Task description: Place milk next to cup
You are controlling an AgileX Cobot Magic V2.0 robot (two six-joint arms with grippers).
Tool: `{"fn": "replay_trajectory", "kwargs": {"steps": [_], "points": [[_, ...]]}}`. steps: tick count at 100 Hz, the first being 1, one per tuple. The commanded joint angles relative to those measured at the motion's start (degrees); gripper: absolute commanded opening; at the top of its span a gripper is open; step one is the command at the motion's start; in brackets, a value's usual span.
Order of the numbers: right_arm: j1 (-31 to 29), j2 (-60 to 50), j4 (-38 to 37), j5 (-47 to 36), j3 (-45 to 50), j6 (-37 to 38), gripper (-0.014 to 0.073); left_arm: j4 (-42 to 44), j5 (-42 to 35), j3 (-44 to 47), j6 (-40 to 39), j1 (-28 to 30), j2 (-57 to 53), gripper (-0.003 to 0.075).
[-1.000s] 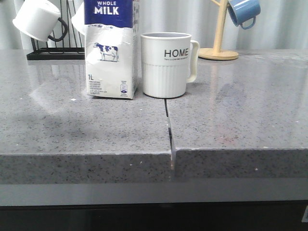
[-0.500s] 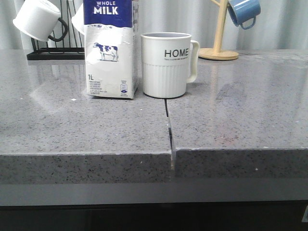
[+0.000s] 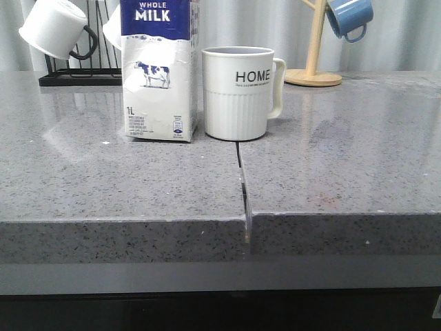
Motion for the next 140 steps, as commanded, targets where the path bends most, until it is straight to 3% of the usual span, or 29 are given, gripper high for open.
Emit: {"fn": "replay_trajectory", "kwargs": {"steps": [1, 107, 140], "points": [[-0.15, 0.68, -0.05, -4.05, -1.44, -0.33, -0.0069, -0.56, -3.75, 0.51, -0.67, 0.19, -2.99, -0.0021], [-0.15, 0.68, -0.05, -4.05, -1.44, -0.33, -0.0069, -0.69, -5.01, 30.04, -0.67, 0.63, -39.78, -0.0021], [-0.15, 0.68, -0.05, -4.09, -1.44, -0.33, -0.0069, -0.94, -4.34, 31.73, -0.67, 2.3, -39.91, -0.002]]}}
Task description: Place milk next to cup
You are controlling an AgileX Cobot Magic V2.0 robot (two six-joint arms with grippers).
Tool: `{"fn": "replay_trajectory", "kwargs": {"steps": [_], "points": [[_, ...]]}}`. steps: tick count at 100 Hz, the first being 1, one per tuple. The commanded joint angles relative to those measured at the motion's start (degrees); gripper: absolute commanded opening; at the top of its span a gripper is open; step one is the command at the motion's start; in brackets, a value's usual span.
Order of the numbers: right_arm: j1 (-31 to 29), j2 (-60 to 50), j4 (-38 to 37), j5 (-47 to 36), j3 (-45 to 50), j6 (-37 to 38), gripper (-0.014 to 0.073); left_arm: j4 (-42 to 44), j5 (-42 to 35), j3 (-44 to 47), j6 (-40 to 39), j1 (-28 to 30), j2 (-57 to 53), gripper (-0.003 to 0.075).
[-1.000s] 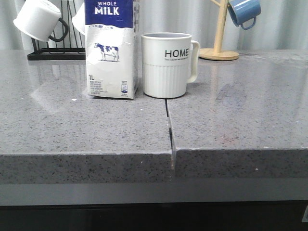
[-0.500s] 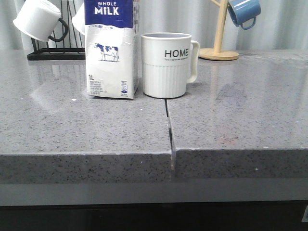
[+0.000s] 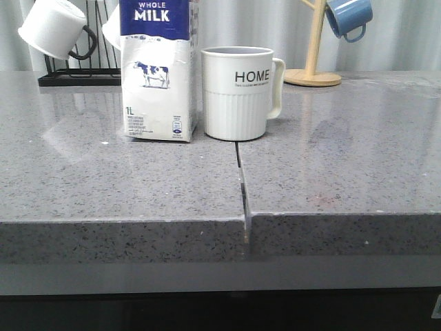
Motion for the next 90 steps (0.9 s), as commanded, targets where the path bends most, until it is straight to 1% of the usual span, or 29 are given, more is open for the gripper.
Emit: {"fn": "replay_trajectory", "kwargs": {"steps": [1, 71, 81, 90], "points": [[-0.15, 0.68, -0.05, -4.09, -1.44, -0.33, -0.0069, -0.6, -4.25, 2.43, -0.58, 0.23, -1.8, -0.002], [-0.15, 0.68, -0.43, -4.34, -1.37, -0.33, -0.0069, -0.6, -4.25, 2.43, -0.58, 0.23, -1.8, -0.002], [-0.74, 0.68, -0.43, -7.28, 0.06, -0.33, -0.0069, -0.6, -4.25, 2.43, -0.58, 0.23, -1.8, -0.002], [-4.58, 0.68, -0.04, -12.08, 1.94, -0.33, -0.0069, -0.6, -4.25, 2.43, -0.58, 0.23, -1.8, -0.002]]}}
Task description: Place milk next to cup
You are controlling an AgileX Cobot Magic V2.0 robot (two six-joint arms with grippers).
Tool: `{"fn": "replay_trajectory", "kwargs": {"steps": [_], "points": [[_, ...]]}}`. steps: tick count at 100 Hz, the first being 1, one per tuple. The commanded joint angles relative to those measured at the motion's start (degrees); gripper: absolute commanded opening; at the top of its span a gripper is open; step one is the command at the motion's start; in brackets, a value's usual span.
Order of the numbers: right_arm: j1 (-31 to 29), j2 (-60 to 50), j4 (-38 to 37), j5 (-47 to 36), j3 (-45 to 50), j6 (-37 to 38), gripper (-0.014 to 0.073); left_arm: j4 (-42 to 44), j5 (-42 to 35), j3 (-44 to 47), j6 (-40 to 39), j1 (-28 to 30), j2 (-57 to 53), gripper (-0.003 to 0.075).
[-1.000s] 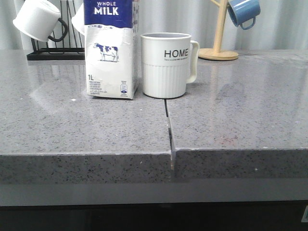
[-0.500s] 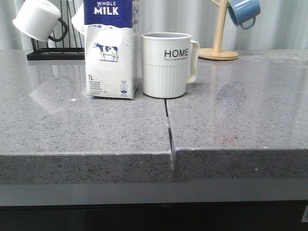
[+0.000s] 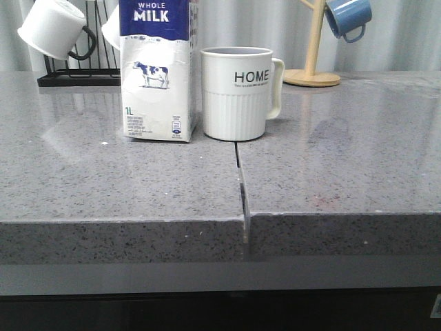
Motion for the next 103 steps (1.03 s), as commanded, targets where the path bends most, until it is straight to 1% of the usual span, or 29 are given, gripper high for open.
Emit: {"fn": "replay_trajectory", "kwargs": {"steps": [1, 12, 25, 37, 44, 46, 48, 58, 103], "points": [[-3.63, 0.68, -0.03, -9.79, 0.4, -0.33, -0.0069, -0.4, -4.35, 2.43, -0.58, 0.0, -1.8, -0.002], [-11.71, 0.68, 0.2, -18.58, 4.29, -0.33, -0.0069, -0.4, -4.35, 2.43, -0.58, 0.0, -1.8, -0.002], [-21.45, 0.4, 0.15, -26.25, 10.25, -0.33, -0.0069, -0.4, -4.35, 2.43, -0.58, 0.0, -1.8, -0.002], [-26.26, -1.92, 0.15, -30.11, 15.42, -0.33, -0.0069, -0.4, -4.35, 2.43, -0.58, 0.0, -1.8, -0.002], [-27.42, -4.6, 0.15, -31.6, 17.8, -0.33, -0.0069, -0.4, -4.35, 2.43, -0.58, 0.0, -1.8, -0.002], [-27.61, -5.33, 0.15, -30.74, 17.74, -0.33, -0.0069, -0.4, -4.35, 2.43, -0.58, 0.0, -1.8, -0.002], [-27.68, -5.15, -0.43, -29.47, 17.6, -0.39, -0.0069, -0.4, -4.35, 2.43, -0.58, 0.0, -1.8, -0.002], [-27.68, -5.09, -0.43, -28.34, 17.66, -0.39, -0.0069, -0.4, -4.35, 2.43, -0.58, 0.0, -1.8, -0.002], [-27.68, -5.09, -0.43, -28.33, 17.6, -0.39, -0.0069, -0.4, -4.35, 2.43, -0.58, 0.0, -1.8, -0.002]]}}
